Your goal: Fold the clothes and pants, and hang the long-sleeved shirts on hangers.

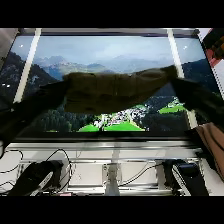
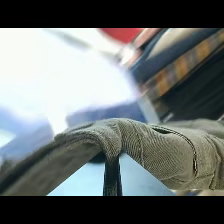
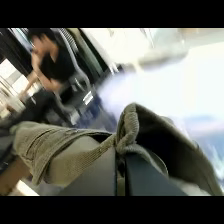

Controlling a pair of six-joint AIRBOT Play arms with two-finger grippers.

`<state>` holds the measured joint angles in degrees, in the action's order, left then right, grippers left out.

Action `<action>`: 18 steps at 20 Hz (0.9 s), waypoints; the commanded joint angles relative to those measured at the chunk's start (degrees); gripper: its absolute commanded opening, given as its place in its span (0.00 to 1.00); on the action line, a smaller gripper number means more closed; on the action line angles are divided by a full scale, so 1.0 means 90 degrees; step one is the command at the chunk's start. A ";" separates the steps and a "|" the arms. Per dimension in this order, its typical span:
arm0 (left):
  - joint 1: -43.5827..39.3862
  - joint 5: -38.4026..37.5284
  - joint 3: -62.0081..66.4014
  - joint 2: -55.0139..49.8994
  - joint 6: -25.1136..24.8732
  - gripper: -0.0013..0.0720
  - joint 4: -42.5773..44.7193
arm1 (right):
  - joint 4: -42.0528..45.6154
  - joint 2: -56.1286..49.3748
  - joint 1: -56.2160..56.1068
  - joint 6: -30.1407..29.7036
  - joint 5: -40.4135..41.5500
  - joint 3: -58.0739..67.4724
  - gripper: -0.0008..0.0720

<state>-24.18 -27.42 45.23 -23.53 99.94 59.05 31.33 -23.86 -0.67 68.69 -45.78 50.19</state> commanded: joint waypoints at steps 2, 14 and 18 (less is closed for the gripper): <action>-0.0002 0.0369 0.0046 0.0925 0.0041 0.06 -0.1042 | 0.0384 0.0338 -0.0010 0.0969 -0.0993 0.1333 0.06; -0.0046 0.0809 -0.0296 -0.1906 0.0945 0.07 -0.0901 | 0.1547 -0.2198 -0.0012 0.1542 -0.0248 0.0464 0.06; -0.0049 0.2943 -0.0294 -0.3803 0.1163 0.07 -0.0908 | 0.1226 -0.4146 -0.0012 0.1508 0.0855 0.0442 0.06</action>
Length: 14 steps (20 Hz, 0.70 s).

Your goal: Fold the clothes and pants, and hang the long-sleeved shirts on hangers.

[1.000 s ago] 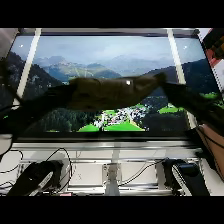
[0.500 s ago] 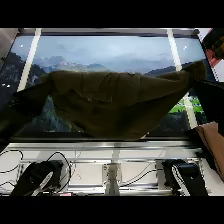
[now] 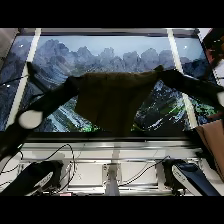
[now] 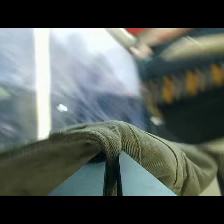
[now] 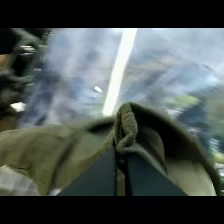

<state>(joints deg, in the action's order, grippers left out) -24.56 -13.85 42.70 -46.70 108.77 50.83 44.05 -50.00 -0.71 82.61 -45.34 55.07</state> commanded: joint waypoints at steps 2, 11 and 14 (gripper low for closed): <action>-0.0005 0.1899 -0.0012 -0.1887 0.0330 0.07 0.0007 | -0.0386 -0.1960 -0.0007 -0.0078 0.0869 -0.0100 0.06; 0.0848 -0.1423 -0.0010 -0.1749 0.0211 0.07 0.1428 | -0.0146 -0.2290 -0.0843 -0.0483 -0.1185 -0.0024 0.06; 0.1562 -0.3021 -0.0005 -0.1316 -0.0653 0.07 0.1783 | 0.0369 -0.2290 -0.1365 -0.0481 -0.1588 -0.0024 0.06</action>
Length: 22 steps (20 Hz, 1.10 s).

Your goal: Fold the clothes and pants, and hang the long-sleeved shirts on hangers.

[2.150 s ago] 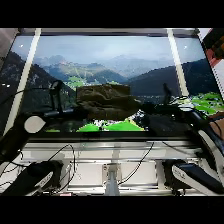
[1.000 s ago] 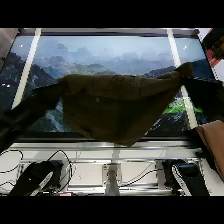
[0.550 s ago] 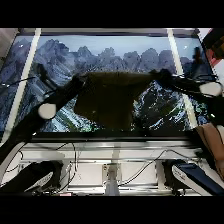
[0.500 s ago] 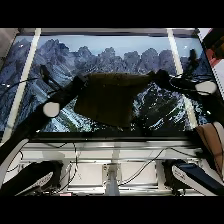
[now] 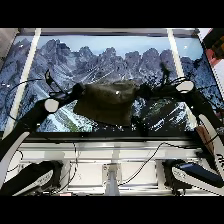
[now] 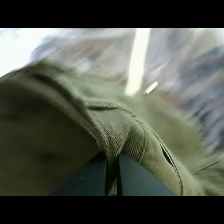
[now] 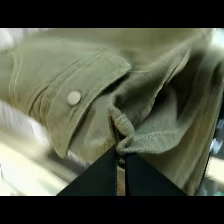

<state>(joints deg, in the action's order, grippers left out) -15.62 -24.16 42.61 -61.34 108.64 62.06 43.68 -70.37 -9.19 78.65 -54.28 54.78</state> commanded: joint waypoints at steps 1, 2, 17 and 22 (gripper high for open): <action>0.0823 -0.2191 0.0007 0.0423 -0.0918 0.07 0.0537 | 0.0622 -0.0027 -0.0556 -0.0036 -0.0704 0.0007 0.06; 0.1054 -0.2436 0.0007 0.0500 -0.1144 0.07 0.0539 | 0.0804 -0.0027 -0.0656 -0.0029 -0.0772 0.0007 0.06; 0.1678 -0.4566 -0.0022 0.0517 -0.1860 0.07 0.0551 | 0.1989 -0.0058 -0.1008 0.0352 -0.1214 -0.0148 0.07; 0.1681 -0.4634 -0.0019 0.0517 -0.1834 0.91 0.0546 | 0.1654 -0.0058 -0.1008 0.0342 -0.0891 -0.0146 0.61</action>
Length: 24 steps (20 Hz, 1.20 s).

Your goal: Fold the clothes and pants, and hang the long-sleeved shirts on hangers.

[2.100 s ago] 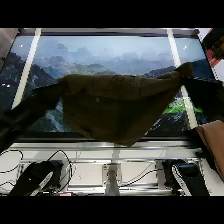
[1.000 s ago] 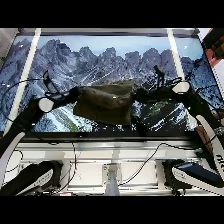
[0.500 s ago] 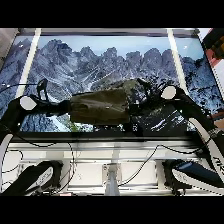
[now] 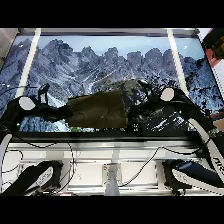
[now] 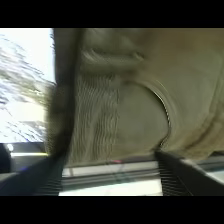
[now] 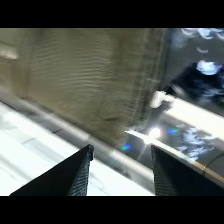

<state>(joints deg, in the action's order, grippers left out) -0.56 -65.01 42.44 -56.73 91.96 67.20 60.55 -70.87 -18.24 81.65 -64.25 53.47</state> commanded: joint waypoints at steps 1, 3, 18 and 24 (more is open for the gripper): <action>0.0007 -0.0092 0.0000 0.0005 0.0017 0.91 -0.0041 | -0.0228 -0.0002 -0.0002 -0.0007 0.0243 0.0005 0.61; 0.0007 -0.0092 0.0002 0.0005 0.0017 0.91 -0.0039 | -0.0155 0.0000 0.0000 -0.0053 0.0500 0.0109 0.62; 0.0007 0.0969 0.0000 0.0005 0.0015 0.07 0.1032 | -0.2958 -0.1919 0.2356 -0.2528 -0.0284 0.0561 0.96; 0.0007 0.1273 0.0000 0.0002 0.0015 0.07 0.1032 | -0.2924 -0.2744 0.1549 -0.2021 0.0454 0.0576 0.98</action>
<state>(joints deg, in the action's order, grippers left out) -0.49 -55.27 42.44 -56.73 92.09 76.27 35.59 -92.07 -1.56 61.87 -62.50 58.61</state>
